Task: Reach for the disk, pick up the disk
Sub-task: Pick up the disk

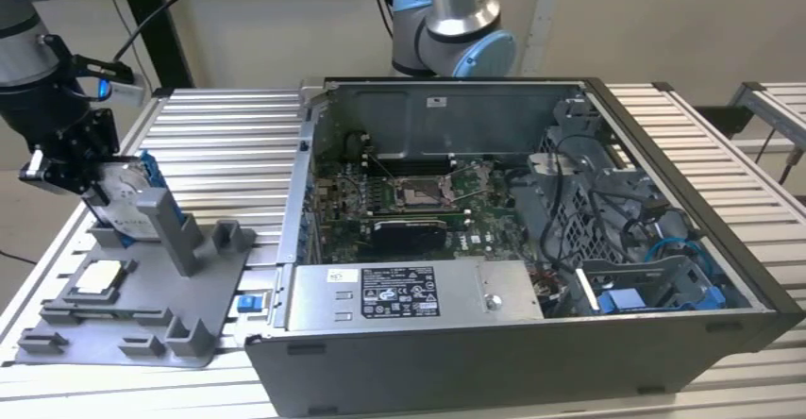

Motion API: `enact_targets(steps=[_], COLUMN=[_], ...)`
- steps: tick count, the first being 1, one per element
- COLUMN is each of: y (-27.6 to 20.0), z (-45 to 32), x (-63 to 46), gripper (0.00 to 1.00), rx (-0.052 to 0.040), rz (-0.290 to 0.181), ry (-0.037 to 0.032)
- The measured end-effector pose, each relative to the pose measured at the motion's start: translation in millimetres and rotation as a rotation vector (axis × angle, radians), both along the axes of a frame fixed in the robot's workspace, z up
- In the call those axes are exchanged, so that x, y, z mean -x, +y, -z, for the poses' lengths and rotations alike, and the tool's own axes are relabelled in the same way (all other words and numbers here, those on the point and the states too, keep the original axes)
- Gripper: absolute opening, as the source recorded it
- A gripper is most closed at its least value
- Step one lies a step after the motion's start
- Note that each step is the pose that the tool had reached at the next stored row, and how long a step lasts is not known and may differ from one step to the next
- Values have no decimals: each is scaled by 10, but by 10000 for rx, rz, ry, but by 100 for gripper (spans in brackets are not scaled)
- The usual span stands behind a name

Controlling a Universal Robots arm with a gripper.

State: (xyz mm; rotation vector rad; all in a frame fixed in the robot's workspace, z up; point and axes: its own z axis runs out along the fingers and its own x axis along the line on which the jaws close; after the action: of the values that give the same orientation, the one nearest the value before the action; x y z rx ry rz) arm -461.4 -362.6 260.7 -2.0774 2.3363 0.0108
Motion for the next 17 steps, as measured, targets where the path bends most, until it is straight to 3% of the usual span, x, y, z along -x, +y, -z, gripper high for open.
enact_targets(steps=[9,17], y=[0,0], z=[-20,-162], x=[0,0], gripper=[0,0], rx=[-2,0], rz=[1,1], ry=[-4,0])
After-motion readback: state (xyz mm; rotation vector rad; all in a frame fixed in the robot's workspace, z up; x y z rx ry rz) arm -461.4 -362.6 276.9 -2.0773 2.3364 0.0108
